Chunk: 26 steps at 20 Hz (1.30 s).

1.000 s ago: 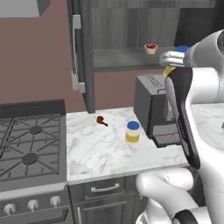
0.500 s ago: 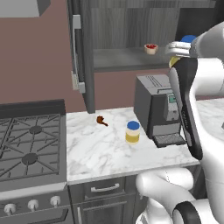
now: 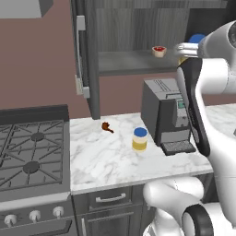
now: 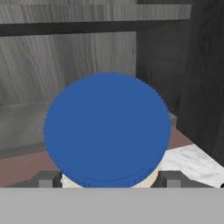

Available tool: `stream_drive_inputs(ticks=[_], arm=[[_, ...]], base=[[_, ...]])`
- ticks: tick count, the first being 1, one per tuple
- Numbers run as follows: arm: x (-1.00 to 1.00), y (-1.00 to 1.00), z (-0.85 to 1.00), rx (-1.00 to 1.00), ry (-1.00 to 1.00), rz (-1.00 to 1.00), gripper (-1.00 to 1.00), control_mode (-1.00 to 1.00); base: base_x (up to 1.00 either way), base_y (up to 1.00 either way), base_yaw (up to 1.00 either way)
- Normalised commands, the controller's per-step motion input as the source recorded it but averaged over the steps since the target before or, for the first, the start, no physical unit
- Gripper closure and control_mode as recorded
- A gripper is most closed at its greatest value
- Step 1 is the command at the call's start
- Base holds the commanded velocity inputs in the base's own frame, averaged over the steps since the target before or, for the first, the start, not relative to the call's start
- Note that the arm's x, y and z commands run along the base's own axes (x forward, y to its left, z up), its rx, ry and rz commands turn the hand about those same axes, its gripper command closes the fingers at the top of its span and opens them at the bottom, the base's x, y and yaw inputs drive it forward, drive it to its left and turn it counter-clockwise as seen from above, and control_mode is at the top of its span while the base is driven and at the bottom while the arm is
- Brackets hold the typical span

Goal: Pick the mayonnaise and mayonnaise from the counter and place them in the cabinet.

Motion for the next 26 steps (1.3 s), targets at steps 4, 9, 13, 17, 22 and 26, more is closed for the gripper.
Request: stream_drive_inputs(ticks=[4,9,13,17,22,26], arm=[[0.43,-0.14,0.0,-0.01,0.0,0.0,1.0,-1.0],[0.44,-0.18,-0.01,0.0,0.0,0.0,1.0,-1.0],[0.36,-0.15,-0.07,0.0,0.0,0.0,1.0,-1.0],[0.3,-0.12,-0.18,0.0,0.0,0.0,1.0,-1.0],[0.22,-0.09,-0.21,0.0,0.0,0.0,1.0,-1.0],[0.16,-0.06,-0.02,0.0,0.0,0.0,1.0,-1.0]], base=[[0.0,0.0,0.0],[0.0,0.0,0.0],[0.0,0.0,0.0],[0.0,0.0,0.0],[0.0,0.0,0.0],[0.0,0.0,0.0]])
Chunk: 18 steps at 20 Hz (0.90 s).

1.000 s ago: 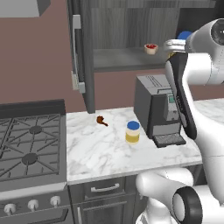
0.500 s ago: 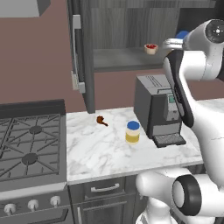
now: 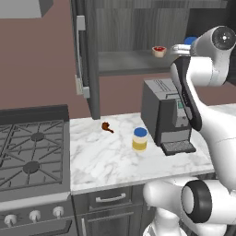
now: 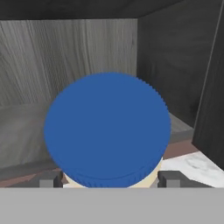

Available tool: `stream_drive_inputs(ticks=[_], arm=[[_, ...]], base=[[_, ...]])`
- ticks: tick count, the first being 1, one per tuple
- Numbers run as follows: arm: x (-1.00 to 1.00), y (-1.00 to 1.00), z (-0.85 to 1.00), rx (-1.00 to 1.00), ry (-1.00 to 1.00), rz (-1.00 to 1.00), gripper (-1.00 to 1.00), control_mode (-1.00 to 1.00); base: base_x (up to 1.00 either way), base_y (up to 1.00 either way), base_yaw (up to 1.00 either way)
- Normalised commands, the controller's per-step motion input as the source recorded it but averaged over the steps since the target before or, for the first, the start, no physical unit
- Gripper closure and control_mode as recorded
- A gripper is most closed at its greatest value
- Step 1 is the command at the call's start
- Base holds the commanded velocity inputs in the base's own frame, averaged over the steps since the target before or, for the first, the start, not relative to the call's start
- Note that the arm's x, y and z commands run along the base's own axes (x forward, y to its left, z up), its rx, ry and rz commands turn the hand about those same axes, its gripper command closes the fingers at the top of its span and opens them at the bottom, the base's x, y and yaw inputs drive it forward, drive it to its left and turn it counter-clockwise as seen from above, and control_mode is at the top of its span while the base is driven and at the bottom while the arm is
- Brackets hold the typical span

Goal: Pick the mayonnaise and mayonnaise from the counter and place them in the cabinet.

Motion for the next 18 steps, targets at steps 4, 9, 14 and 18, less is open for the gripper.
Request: stream_drive_inputs(ticks=[4,9,14,18], arm=[[0.14,-0.05,0.0,0.0,0.0,0.0,1.0,-1.0],[0.19,-0.05,0.0,0.0,0.0,0.0,1.0,-1.0],[0.25,-0.06,-0.04,0.0,0.0,0.0,1.0,-1.0],[0.3,-0.07,-0.1,0.0,0.0,0.0,1.0,-1.0]], base=[[0.0,0.0,0.0],[0.0,0.0,0.0],[0.0,0.0,0.0],[0.0,0.0,0.0]])
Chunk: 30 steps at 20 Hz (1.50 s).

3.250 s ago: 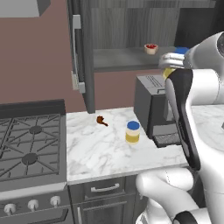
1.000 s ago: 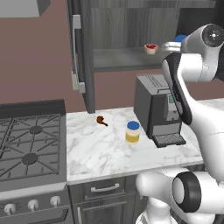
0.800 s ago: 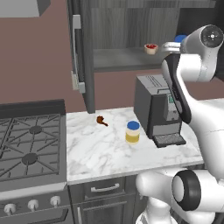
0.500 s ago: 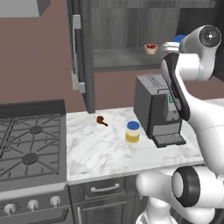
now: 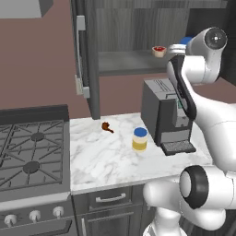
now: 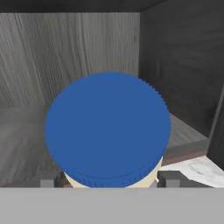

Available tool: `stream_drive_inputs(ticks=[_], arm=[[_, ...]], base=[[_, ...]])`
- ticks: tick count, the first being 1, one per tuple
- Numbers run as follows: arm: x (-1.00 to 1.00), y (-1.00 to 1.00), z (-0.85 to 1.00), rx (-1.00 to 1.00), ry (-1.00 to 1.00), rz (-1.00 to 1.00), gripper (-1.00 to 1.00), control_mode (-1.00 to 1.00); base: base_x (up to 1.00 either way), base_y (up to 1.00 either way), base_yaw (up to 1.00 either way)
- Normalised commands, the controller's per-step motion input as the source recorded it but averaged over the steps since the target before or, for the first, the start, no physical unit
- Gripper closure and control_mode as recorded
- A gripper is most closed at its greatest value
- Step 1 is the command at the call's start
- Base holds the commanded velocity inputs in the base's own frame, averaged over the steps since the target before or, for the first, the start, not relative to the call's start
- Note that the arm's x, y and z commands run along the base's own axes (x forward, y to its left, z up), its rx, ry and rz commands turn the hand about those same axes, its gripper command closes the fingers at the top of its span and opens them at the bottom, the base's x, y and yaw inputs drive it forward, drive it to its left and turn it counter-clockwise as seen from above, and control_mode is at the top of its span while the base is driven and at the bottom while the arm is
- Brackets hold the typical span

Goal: Pick the mayonnaise and mayonnaise from the counter and place them in the cabinet.

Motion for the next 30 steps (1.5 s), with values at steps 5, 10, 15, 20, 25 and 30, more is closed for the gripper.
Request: stream_drive_inputs(ticks=[5,10,15,20,25,30], arm=[[0.26,-0.06,-0.15,0.0,0.0,0.0,1.0,-1.0],[0.21,-0.09,-0.01,0.0,0.0,0.0,1.0,-1.0],[0.23,-0.08,0.0,0.0,0.0,0.0,1.0,-1.0],[0.33,-0.08,-0.01,0.0,0.0,0.0,1.0,-1.0],[0.41,-0.09,-0.14,0.0,0.02,0.0,1.0,-1.0],[0.43,-0.1,-0.21,0.0,0.05,0.0,1.0,-1.0]], base=[[0.0,0.0,0.0],[0.0,0.0,0.0],[0.0,0.0,0.0],[0.0,0.0,0.0],[0.0,0.0,0.0],[0.0,0.0,0.0]])
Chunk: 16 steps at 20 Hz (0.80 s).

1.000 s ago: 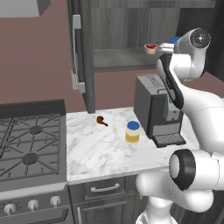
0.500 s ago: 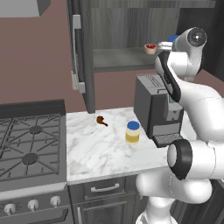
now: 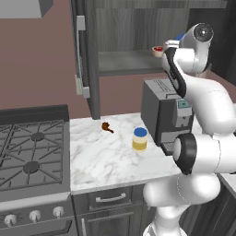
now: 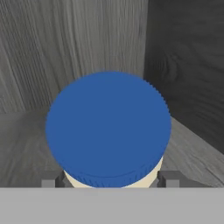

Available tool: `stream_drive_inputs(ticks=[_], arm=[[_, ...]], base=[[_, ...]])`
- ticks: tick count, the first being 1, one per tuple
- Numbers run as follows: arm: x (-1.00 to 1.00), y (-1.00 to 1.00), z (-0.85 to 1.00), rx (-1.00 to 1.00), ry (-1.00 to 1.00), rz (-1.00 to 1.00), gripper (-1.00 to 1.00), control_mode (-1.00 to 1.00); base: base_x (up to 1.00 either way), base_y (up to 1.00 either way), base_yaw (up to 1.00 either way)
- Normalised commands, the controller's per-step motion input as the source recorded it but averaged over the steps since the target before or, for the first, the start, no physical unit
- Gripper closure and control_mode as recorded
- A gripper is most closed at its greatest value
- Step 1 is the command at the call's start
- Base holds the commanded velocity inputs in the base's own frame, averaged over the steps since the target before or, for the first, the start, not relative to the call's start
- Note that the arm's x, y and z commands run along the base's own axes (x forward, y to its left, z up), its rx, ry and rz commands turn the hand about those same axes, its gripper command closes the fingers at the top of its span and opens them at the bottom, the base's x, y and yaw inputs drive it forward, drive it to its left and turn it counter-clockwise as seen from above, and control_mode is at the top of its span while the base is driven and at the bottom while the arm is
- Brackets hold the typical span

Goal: Pick the mayonnaise and mayonnaise from the counter and place them in the cabinet.

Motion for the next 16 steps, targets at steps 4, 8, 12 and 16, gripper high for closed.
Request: stream_drive_inputs(ticks=[4,8,12,16], arm=[[0.39,-0.11,-0.29,0.0,0.06,0.0,1.0,-1.0],[0.37,-0.12,-0.29,0.0,0.05,0.0,1.0,-1.0],[0.37,-0.13,-0.36,0.0,0.04,0.0,1.0,-1.0],[0.38,-0.12,-0.47,0.0,0.04,0.0,1.0,-1.0]], base=[[0.0,0.0,0.0],[0.0,0.0,0.0],[0.0,0.0,0.0],[0.0,0.0,0.0]])
